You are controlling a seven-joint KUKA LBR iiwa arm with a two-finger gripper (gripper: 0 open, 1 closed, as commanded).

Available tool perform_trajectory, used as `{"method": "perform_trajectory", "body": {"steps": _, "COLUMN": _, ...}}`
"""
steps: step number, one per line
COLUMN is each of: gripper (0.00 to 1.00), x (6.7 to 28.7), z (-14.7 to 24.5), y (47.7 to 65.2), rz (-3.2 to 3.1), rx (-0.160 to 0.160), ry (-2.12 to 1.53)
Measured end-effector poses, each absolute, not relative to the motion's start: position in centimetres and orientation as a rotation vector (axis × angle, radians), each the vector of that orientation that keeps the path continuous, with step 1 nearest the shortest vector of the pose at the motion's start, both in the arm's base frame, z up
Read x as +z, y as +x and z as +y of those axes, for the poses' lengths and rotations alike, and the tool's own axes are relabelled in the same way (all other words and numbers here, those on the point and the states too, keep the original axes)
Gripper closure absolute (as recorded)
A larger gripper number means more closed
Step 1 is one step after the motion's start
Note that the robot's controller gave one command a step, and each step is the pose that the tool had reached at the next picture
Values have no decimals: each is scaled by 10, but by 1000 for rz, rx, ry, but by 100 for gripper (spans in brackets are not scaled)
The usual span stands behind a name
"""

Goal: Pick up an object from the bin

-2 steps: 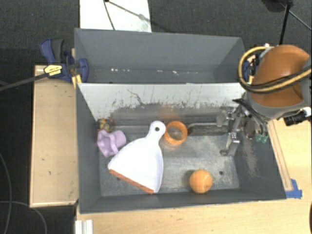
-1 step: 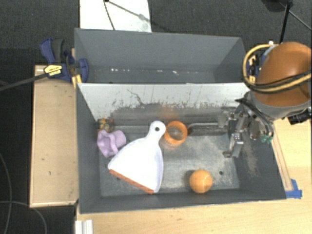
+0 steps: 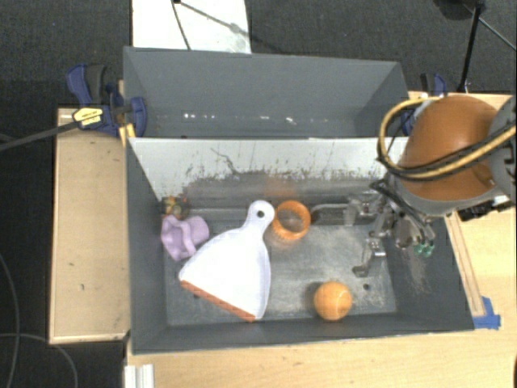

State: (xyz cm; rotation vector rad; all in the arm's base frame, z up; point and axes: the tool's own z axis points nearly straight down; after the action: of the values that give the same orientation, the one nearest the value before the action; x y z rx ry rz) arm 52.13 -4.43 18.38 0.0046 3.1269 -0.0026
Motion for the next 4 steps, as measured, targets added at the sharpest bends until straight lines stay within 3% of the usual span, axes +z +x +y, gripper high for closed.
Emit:
{"method": "perform_trajectory", "body": {"steps": 1, "gripper": 0, "x": 127, "z": -23, "y": 495, "rz": 3132, "rx": 0, "ry": -173}}
{"method": "perform_trajectory", "body": {"steps": 2, "gripper": 100, "x": 82, "z": -60, "y": 485, "rz": 3113, "rx": -10, "ry": -373}}
{"method": "perform_trajectory", "body": {"steps": 3, "gripper": 0, "x": 80, "z": -58, "y": 484, "rz": 3117, "rx": -4, "ry": -375}}
{"method": "perform_trajectory", "body": {"steps": 4, "gripper": 0, "x": 80, "z": -58, "y": 484, "rz": 3117, "rx": -4, "ry": -375}}
